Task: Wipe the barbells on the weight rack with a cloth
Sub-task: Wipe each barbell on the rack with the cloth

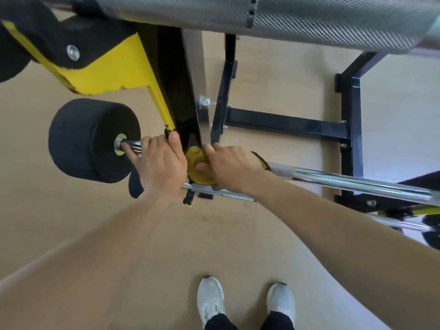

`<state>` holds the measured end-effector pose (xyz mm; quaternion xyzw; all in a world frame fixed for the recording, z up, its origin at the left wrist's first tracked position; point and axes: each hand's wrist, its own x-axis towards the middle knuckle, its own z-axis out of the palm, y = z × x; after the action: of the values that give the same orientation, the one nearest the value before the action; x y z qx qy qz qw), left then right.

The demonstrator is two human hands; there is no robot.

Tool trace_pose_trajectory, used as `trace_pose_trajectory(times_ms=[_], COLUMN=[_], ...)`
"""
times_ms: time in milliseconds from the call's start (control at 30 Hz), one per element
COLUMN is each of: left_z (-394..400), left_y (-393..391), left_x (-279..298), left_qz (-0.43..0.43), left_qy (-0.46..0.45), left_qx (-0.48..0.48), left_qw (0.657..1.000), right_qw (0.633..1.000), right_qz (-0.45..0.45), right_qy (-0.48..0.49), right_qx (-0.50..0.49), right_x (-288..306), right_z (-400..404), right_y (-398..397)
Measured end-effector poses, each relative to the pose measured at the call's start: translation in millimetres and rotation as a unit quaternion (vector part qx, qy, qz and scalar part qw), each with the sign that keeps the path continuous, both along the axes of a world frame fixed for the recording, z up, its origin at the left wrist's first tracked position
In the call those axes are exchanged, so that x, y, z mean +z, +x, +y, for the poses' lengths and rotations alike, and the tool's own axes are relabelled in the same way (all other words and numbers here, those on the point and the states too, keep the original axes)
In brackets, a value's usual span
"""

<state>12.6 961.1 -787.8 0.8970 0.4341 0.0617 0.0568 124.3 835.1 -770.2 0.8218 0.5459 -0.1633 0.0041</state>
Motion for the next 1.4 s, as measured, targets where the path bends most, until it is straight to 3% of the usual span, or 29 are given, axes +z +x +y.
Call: trace_pose_trajectory(times_ms=[167,267,333,400,500,633,833,1000,1133,1233,1400], left_z=[-1,-39,-93,-147,-215,-291,-329,-335,-331,-329,-330], left_y=[-3,-6,4,28,82,145,204,206,203,202,205], left_x=[7,13,20,26,31,40,24,8,7,6,4], left_qz=[-0.043,-0.146,-0.247,-0.291,-0.253,-0.161,0.004,0.078,0.071,0.078,0.093], left_qy=[-0.043,0.018,0.050,-0.029,-0.152,-0.198,-0.094,-0.037,-0.028,-0.027,-0.029], left_qx=[0.003,0.044,-0.024,-0.109,-0.162,-0.258,-0.321,-0.319,-0.334,-0.349,-0.339], left_qw=[0.998,0.988,0.967,0.950,0.942,0.932,0.942,0.944,0.939,0.933,0.936], right_qw=[0.991,0.990,0.992,0.992,0.992,0.983,0.938,0.904,0.947,0.967,0.939], right_qz=[-0.099,-0.095,-0.074,-0.067,-0.057,-0.061,-0.121,-0.113,-0.041,-0.042,-0.066], right_qy=[0.090,0.102,0.094,0.076,0.049,0.018,0.007,0.055,0.133,0.097,-0.039], right_qx=[0.026,0.000,-0.042,-0.069,-0.104,-0.175,-0.325,-0.409,-0.291,-0.233,-0.335], right_x=[-10,-14,-11,-10,-8,-2,13,5,-9,-2,16], right_z=[-54,-121,-167,-213,-279,-373,-500,-431,-367,-414,-483], right_y=[-5,8,23,37,61,97,137,125,98,126,163])
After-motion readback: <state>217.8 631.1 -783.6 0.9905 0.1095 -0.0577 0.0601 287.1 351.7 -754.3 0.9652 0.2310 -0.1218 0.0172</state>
